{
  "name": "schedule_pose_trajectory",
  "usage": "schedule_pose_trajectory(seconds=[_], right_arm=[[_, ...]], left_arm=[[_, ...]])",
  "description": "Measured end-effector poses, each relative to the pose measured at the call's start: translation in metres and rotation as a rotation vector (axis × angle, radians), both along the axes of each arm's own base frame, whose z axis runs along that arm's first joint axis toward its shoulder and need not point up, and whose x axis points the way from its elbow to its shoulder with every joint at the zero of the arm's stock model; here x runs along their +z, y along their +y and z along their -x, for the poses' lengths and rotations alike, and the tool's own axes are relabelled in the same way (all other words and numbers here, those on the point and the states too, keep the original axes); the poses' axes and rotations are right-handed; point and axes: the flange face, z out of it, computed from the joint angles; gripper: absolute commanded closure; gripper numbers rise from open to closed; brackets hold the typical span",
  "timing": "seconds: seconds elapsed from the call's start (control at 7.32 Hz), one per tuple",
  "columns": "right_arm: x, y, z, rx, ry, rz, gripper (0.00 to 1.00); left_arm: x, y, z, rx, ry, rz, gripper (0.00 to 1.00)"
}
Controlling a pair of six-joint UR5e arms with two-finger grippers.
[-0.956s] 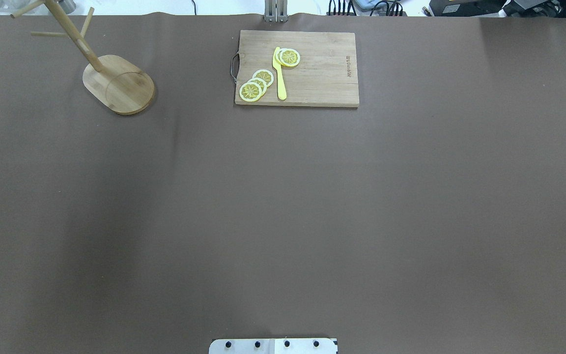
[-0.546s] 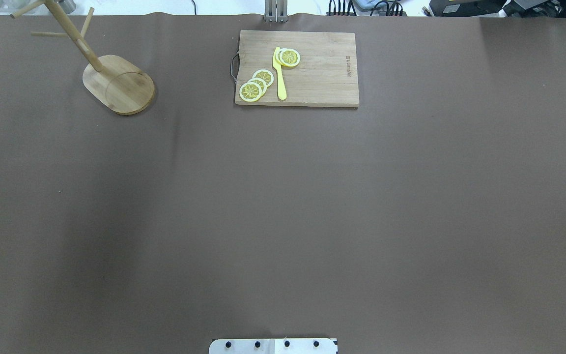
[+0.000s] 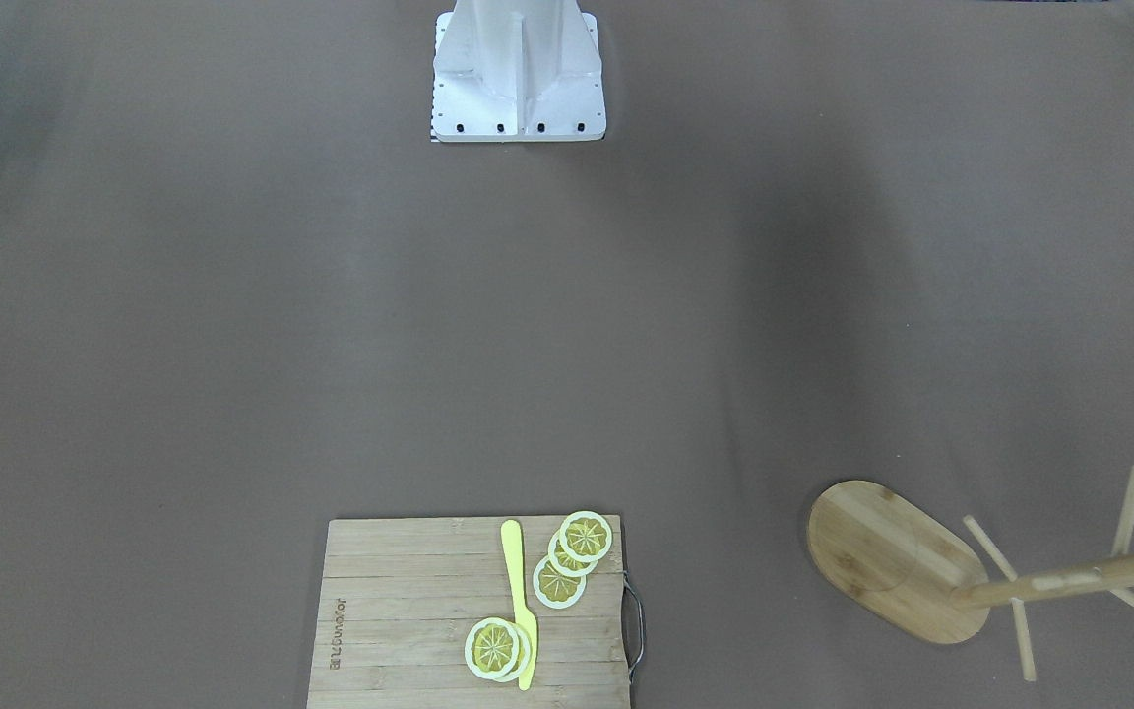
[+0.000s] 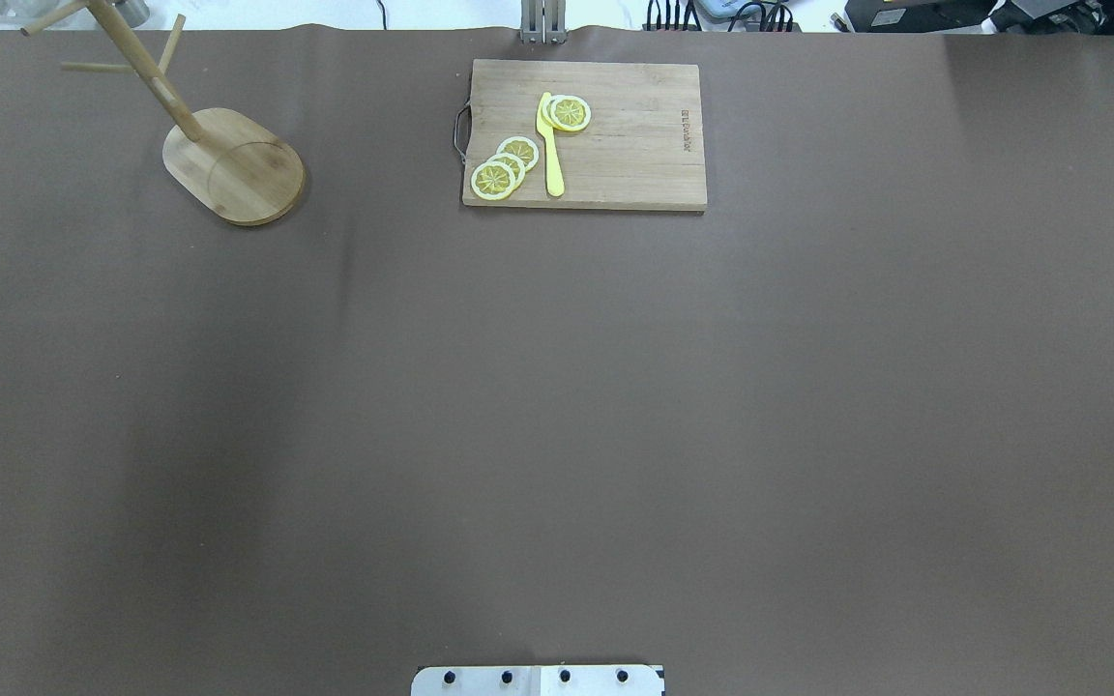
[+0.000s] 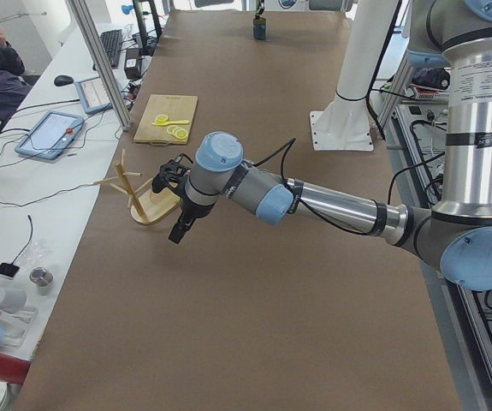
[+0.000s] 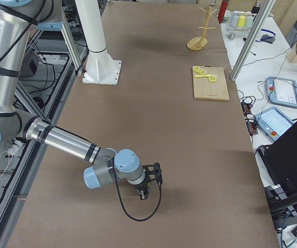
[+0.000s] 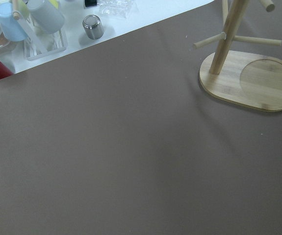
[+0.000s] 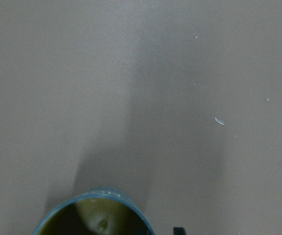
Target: Hang cup on storage rack
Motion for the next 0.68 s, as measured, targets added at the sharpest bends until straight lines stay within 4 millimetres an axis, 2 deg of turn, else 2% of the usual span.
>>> schedule_pose_trajectory(seconds=[0.27,0.55,0.68], right_arm=[[-0.0012,-0.0005,0.0023,-0.009,-0.006,-0.002,0.80],[-0.0022,-0.0012,0.0031,-0.014,-0.009,-0.006,1.00],[-0.0045,-0.0026,0.0037,-0.019,-0.013,-0.013,1.00]], left_arm=[[0.0006,-0.0001,-0.0001,0.000,0.001,0.003,0.00],[0.0008,-0.0001,-0.0001,-0.001,0.001,0.004,0.00],[0.0010,-0.0001,-0.0002,-0.001,0.002,0.005,0.00]])
